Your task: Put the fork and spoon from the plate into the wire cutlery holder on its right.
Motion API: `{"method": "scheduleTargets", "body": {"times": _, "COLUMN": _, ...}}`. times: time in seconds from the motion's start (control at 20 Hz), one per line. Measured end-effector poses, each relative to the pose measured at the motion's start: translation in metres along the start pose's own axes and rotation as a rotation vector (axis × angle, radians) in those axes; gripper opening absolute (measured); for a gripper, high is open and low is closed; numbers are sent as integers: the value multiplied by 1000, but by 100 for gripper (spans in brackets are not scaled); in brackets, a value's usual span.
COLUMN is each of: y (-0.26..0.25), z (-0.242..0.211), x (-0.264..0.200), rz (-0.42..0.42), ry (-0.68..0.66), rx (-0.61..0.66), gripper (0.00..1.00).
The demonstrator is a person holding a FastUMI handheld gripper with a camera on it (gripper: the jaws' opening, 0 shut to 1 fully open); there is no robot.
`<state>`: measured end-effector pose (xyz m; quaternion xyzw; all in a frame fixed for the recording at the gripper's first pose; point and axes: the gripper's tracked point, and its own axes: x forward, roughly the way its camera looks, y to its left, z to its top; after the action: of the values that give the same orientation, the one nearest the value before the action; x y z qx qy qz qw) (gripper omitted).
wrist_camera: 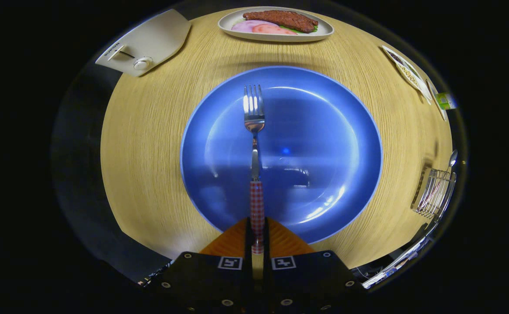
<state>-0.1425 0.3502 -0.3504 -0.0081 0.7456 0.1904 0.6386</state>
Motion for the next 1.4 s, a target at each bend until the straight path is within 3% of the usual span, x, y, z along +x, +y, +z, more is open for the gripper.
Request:
{"method": "scheduleTargets", "body": {"times": 0.4, "y": -46, "z": -2, "x": -58, "rz": 51, "ry": -88, "rx": -3, "gripper": 8}}
{"method": "scheduleTargets", "body": {"times": 0.85, "y": -172, "z": -44, "x": -131, "rz": 2, "ry": -128, "rx": 153, "gripper": 8}}
{"method": "scheduleTargets", "body": {"times": 1.2, "y": -260, "z": -84, "x": -160, "rz": -66, "ry": -83, "rx": 198, "gripper": 8}}
{"method": "scheduleTargets", "body": {"times": 1.4, "y": -285, "z": -102, "x": -163, "rz": -58, "ry": -9, "rx": 172, "gripper": 8}}
